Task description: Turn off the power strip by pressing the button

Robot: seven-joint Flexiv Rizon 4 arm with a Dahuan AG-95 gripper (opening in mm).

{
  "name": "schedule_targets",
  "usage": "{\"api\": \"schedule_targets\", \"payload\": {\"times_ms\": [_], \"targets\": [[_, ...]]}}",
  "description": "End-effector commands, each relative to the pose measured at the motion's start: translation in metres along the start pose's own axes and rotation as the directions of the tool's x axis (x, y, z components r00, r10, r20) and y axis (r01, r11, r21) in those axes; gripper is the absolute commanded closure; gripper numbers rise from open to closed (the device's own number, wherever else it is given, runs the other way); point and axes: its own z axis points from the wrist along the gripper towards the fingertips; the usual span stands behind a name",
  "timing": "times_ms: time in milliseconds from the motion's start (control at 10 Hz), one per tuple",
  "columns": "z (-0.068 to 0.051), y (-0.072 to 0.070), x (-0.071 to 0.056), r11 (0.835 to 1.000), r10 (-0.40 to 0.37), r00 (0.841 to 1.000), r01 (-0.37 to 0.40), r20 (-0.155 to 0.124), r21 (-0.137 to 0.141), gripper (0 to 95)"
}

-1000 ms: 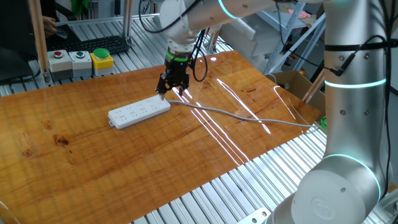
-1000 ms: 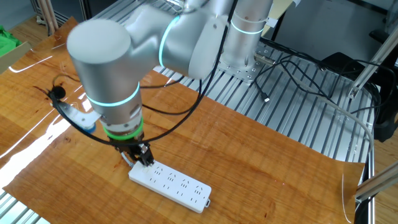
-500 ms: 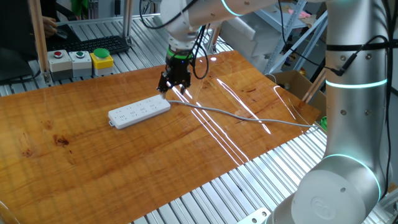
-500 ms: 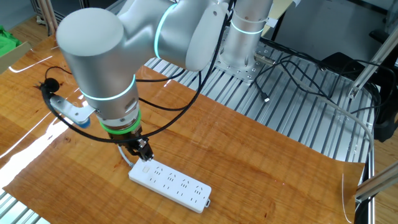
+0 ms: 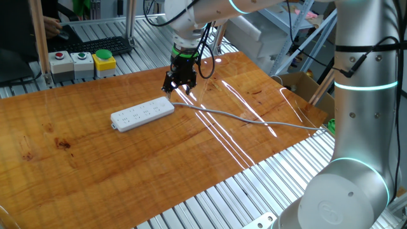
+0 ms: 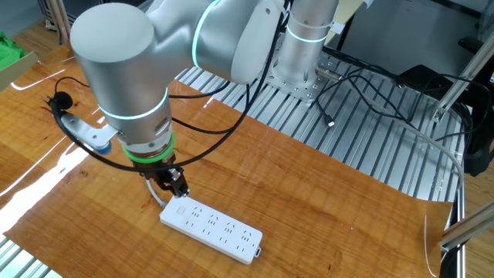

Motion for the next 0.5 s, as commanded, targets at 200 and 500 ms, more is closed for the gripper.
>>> {"api": "schedule_targets", "payload": {"times_ms": [200, 500], "targets": [[-0.0002, 0.0001, -0.0009, 1.000, 0.007, 1.000, -0.007, -0.004, -0.005, 76.0], [-0.0009, 0.0001, -0.0027, 1.000, 0.008, 1.000, -0.008, -0.002, -0.008, 95.0]]}}
